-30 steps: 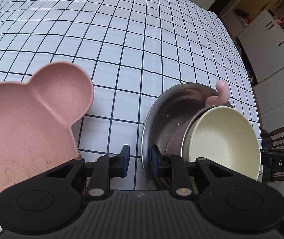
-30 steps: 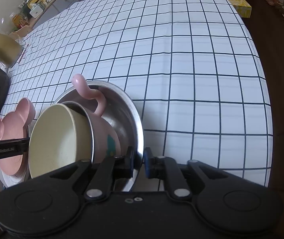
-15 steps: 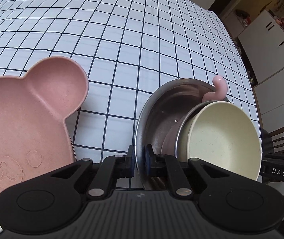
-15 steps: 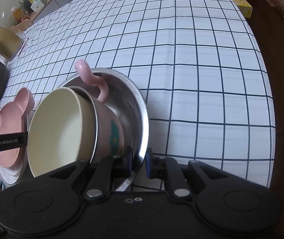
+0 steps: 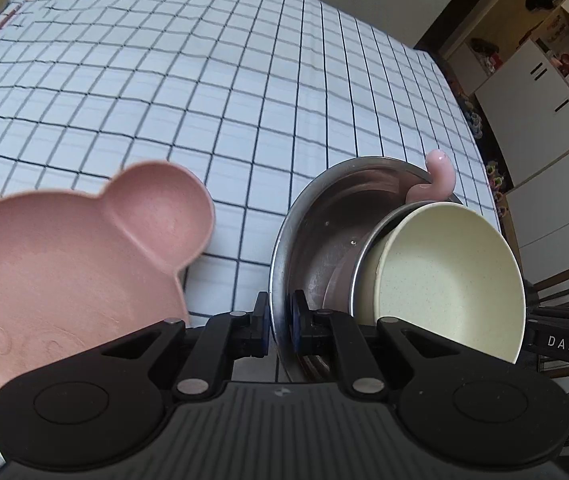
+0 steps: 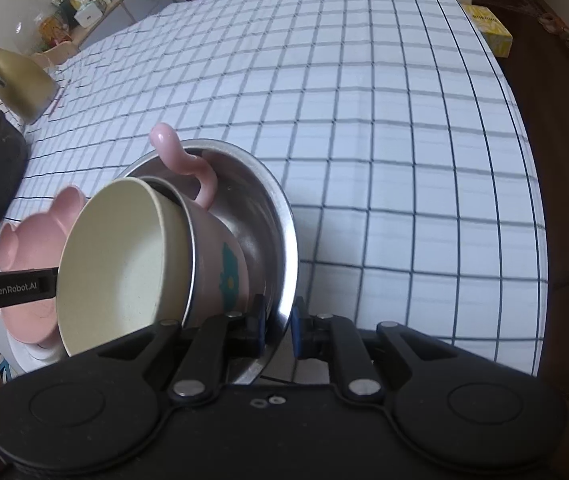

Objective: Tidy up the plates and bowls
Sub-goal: 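Lift the whole dish stack with both grippers and carry it toward the black pot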

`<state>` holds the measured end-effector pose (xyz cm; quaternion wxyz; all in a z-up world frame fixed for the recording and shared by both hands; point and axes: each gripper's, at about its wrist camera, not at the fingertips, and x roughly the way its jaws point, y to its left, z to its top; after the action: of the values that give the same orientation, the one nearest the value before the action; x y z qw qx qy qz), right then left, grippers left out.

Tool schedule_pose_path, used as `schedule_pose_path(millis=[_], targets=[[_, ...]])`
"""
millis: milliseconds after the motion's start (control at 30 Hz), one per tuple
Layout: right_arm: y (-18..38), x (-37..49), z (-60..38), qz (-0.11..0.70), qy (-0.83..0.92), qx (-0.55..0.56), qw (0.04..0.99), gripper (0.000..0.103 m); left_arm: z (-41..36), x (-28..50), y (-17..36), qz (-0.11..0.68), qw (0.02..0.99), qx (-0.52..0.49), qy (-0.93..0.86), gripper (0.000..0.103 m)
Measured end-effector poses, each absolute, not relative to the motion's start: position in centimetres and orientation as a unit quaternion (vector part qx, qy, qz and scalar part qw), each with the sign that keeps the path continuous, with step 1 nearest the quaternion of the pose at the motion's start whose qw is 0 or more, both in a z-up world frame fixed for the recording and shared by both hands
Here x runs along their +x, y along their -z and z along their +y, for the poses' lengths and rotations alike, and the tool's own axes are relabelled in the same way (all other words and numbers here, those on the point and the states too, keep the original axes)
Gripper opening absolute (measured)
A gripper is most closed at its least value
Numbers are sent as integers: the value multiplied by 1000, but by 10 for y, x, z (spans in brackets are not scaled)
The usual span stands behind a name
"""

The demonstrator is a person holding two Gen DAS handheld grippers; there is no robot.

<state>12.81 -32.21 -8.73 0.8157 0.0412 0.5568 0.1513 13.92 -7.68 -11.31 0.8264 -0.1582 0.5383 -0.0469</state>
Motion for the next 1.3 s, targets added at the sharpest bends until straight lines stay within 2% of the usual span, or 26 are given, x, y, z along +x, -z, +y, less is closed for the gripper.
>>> schedule_pose_path(millis=[533, 900, 1300], targets=[[45, 143, -207, 531, -217, -1, 819, 12, 43, 106, 65, 502, 842, -193, -23, 9], [72, 139, -128, 554, -260, -23, 791, 12, 109, 69, 87, 514, 827, -217, -75, 9], [95, 130, -110, 579, -260, -33, 772, 12, 114, 51, 111, 531, 816, -217, -79, 10]])
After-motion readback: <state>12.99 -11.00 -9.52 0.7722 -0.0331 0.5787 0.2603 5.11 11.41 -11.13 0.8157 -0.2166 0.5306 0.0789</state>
